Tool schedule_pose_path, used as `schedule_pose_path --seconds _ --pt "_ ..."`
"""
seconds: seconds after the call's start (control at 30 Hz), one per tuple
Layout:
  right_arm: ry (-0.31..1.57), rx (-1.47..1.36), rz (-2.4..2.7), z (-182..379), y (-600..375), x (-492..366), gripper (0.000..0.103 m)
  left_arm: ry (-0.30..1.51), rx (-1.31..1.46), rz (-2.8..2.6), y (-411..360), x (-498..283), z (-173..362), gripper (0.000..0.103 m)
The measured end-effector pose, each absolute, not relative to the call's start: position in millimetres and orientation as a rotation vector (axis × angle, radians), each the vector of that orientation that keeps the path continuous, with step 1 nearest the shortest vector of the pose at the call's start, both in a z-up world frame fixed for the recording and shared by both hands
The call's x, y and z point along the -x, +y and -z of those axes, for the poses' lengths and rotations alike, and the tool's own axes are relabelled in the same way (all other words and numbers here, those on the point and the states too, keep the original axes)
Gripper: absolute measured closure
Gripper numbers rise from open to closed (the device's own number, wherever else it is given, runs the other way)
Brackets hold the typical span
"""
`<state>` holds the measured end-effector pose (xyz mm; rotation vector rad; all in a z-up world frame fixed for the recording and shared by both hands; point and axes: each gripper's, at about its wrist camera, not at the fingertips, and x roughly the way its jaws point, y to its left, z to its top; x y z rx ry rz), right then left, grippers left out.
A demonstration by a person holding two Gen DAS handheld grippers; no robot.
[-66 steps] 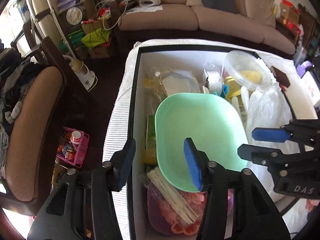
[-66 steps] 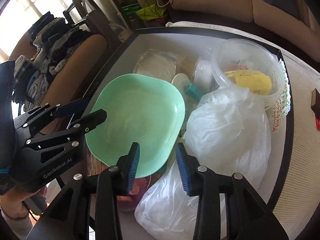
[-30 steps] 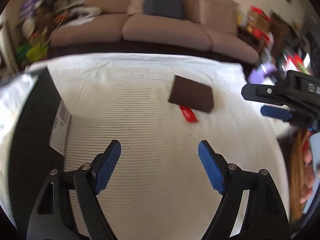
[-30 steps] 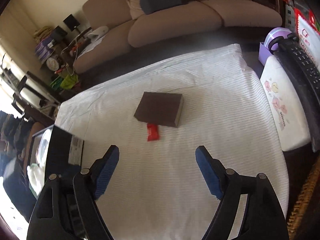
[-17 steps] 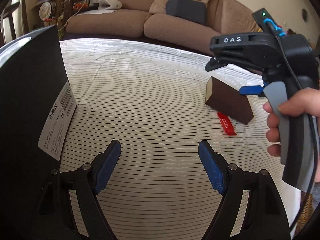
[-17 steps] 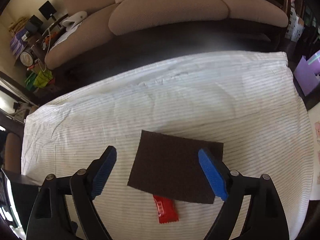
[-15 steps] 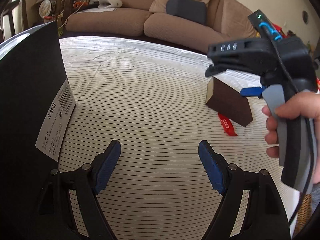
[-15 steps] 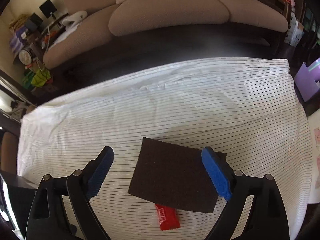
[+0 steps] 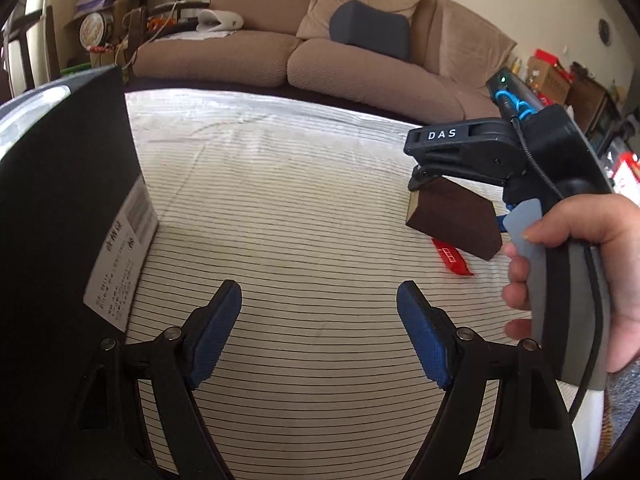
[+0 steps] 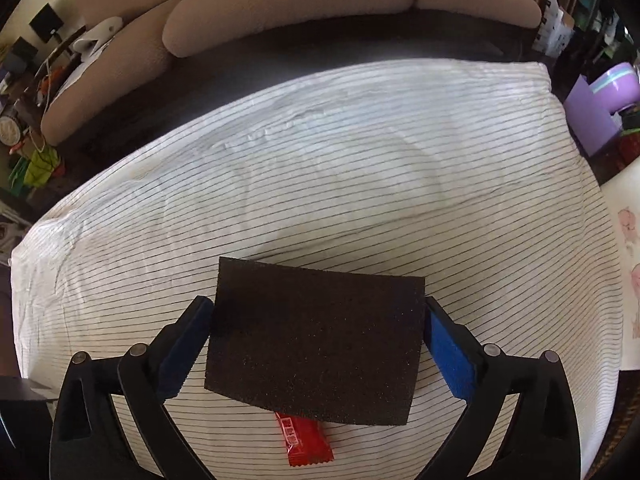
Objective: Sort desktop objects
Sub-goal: 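Grasp the brown sponge block with the right gripper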
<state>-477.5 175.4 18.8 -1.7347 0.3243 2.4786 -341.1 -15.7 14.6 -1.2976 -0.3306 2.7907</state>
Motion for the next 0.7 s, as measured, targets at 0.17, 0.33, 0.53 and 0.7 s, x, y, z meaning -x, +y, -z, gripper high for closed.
schedule_pose_path --seconds 0.17,0.33,0.53,0.7 --pt "0.192 1.758 -2.564 -18.1 170.9 462.8 0.001 -0.266 1.297 -2.777 -6.0 344.1 -14.2 0.025" --pt "0.319 1.645 -2.776 -65.4 210.1 425.9 0.002 -0.179 1.292 -2.806 16.3 355.0 -14.5 0.025" --pt "0.449 1.55 -2.933 -118.7 262.2 363.0 0.002 -0.053 1.38 -2.783 65.6 400.2 -9.8 0.025" --pt "0.508 1.561 -2.941 -127.4 283.1 349.1 0.002 0.012 1.452 -2.729 105.9 421.6 5.0 0.029"
